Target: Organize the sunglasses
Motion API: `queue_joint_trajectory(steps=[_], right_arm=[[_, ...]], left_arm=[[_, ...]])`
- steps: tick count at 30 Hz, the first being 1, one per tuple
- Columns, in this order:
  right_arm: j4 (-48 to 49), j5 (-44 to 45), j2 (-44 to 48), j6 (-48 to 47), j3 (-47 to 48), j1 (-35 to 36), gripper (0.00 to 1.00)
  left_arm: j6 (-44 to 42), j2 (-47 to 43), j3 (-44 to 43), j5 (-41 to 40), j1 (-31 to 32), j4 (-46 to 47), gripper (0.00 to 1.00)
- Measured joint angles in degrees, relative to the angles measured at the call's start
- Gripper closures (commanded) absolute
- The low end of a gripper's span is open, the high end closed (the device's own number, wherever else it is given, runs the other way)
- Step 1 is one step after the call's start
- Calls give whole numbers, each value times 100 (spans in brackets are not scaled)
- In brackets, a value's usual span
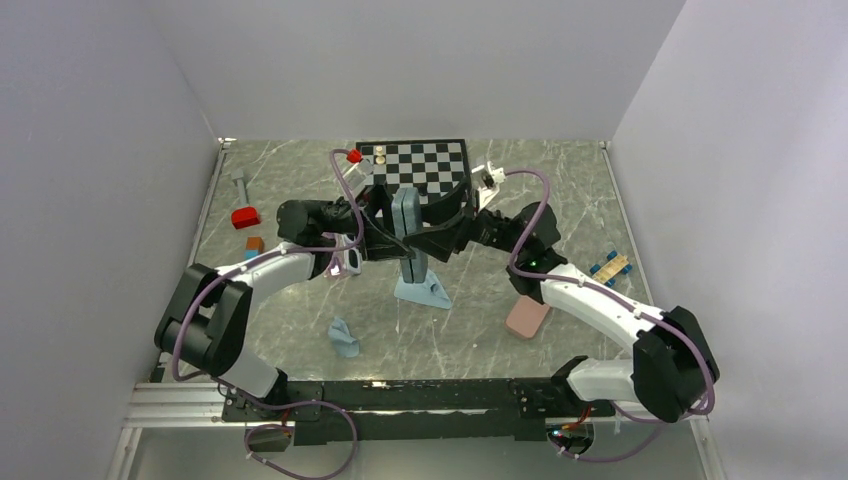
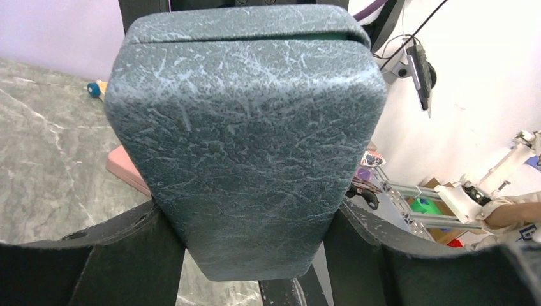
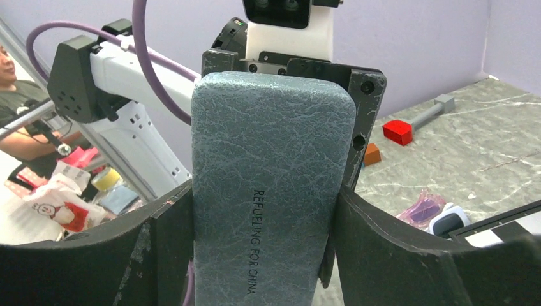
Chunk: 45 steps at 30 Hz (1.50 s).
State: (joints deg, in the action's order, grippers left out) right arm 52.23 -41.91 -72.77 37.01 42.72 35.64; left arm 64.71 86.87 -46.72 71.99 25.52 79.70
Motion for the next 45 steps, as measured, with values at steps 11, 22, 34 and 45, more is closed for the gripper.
queue_joint_trajectory(steps=[11,22,34,45], right_arm=[[-2509,-1314,315,-1768,907,-114,100],[-4306,-3711,262,-3775,1449,-271,100],[1145,-4391,-485,612,584,-306,100],[3156,-4461,-1539,3801,748,-608,100]], left_arm=[[328,114,-83,605,13,802,100],[-28,-426,177,1572,149,881,93],[144,-321,15,1672,205,894,1],[-177,-306,129,962,-337,313,1]])
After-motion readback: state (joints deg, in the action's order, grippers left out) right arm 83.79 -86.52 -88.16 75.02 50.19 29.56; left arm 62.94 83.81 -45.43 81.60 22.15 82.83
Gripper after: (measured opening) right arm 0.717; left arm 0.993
